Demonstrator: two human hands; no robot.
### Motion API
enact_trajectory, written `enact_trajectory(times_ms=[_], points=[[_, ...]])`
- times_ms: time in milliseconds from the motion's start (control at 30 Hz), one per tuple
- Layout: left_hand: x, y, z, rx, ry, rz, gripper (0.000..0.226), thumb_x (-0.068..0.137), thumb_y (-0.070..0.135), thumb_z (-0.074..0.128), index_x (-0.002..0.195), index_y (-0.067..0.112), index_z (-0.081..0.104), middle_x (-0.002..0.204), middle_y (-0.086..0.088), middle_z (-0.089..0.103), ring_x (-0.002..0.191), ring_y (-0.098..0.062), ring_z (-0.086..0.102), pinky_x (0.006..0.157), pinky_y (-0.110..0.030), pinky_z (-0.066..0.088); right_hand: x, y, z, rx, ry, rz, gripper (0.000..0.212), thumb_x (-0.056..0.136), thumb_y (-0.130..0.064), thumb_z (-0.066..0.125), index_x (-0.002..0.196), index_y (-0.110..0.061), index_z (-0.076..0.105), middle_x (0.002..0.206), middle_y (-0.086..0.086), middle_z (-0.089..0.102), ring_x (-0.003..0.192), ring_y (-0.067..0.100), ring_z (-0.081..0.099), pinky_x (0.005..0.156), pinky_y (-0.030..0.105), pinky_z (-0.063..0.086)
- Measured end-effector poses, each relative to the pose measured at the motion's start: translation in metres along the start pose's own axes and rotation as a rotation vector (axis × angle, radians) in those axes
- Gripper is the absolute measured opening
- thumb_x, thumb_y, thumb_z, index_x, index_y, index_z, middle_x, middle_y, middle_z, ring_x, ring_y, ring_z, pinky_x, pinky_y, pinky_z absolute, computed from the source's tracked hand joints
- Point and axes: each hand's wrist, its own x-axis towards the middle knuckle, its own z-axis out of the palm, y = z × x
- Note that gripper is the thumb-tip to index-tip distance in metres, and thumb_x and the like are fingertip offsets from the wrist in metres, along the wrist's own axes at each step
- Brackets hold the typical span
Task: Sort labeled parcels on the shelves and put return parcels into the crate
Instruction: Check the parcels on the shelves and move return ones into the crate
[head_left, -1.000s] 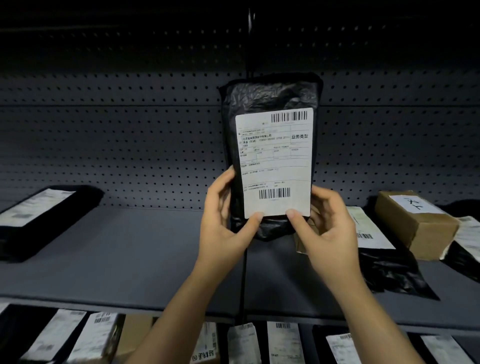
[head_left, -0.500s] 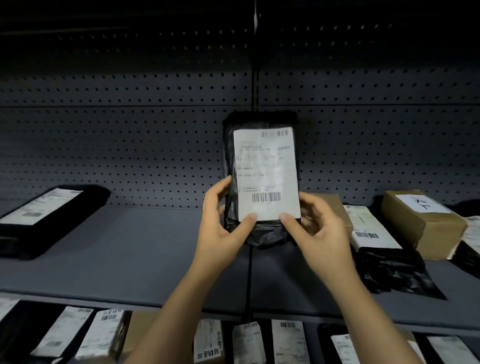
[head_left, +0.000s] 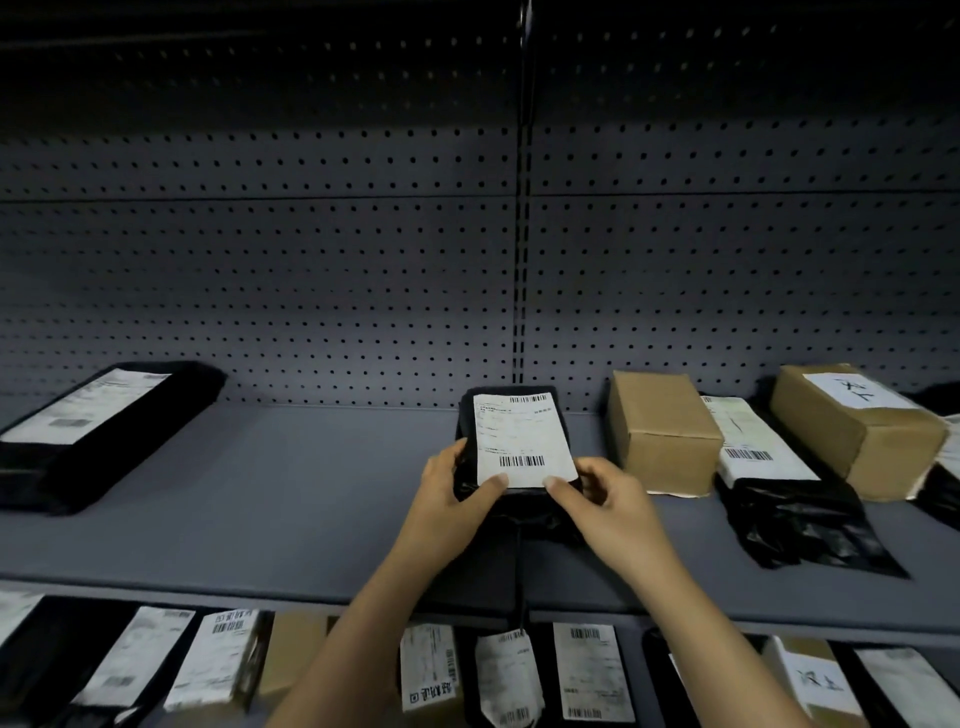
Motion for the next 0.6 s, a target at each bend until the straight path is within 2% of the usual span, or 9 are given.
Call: enact_trajectory(times_ms=[100,200,267,367,500,600], points=[[0.001,-0.003,0.000,-0.002,-0.008,-0.017,0.059,0.088,0.030,0.068,0.141,0.023,0.042,0.133,0.006,0.049,0.119,-0.006,0.051,0.105,-0.031,0.042,-0.001,0.003,0.001,0.015,0.005,0.001,0.016,0.088,-0.020,0.070,0.103,-0.021,0.069,0.092,-0.013,0.073,0.082,-0.006,0.065,0.070,0.009,0.045],[0.002,-0.003,-0.002,0.016,-0.006,-0.018,0.066,0.081,0.043,0.070,0.139,0.025,0.043,0.133,0.006,0.052,0.121,-0.008,0.052,0.105,-0.039,0.045,-0.003,0.001,-0.001,0.019,-0.010,0.000,0.019,0.088,-0.022,0.070,0.107,-0.020,0.069,0.096,-0.012,0.073,0.087,-0.003,0.066,0.071,0.007,0.046],[0.002,-0.001,-0.003,0.068,0.041,0.015,0.068,0.079,0.046,0.069,0.137,0.023,0.044,0.132,0.007,0.051,0.122,-0.008,0.049,0.104,-0.037,0.045,-0.004,-0.001,-0.006,-0.010,0.008,-0.027,0.020,0.087,-0.022,0.071,0.107,-0.020,0.069,0.095,-0.012,0.072,0.086,-0.003,0.065,0.071,0.007,0.046],[-0.001,0.013,-0.001,0.177,0.162,0.199,0.047,0.087,0.028,0.068,0.130,0.023,0.049,0.124,0.012,0.049,0.119,-0.005,0.043,0.096,-0.024,0.039,-0.007,-0.007,-0.020,-0.076,0.071,-0.067,0.022,0.086,-0.020,0.072,0.106,-0.022,0.065,0.095,-0.013,0.066,0.081,-0.001,0.061,0.067,0.004,0.044],[-0.005,0.044,0.010,0.297,0.146,0.431,0.046,0.089,0.027,0.064,0.131,0.026,0.047,0.122,0.017,0.046,0.113,0.003,0.036,0.094,-0.019,0.031,-0.011,-0.018,-0.053,-0.239,0.174,-0.136,0.025,0.083,-0.022,0.075,0.105,-0.027,0.063,0.097,-0.014,0.065,0.089,0.002,0.060,0.070,0.004,0.043],[-0.003,0.064,0.029,0.399,0.074,0.564,0.045,0.090,0.032,0.061,0.133,0.027,0.046,0.123,0.018,0.046,0.118,0.001,0.033,0.098,-0.020,0.030,-0.012,-0.021,-0.081,-0.358,0.274,-0.208,0.027,0.082,-0.020,0.075,0.105,-0.026,0.064,0.100,-0.011,0.065,0.090,0.006,0.061,0.080,0.018,0.048]])
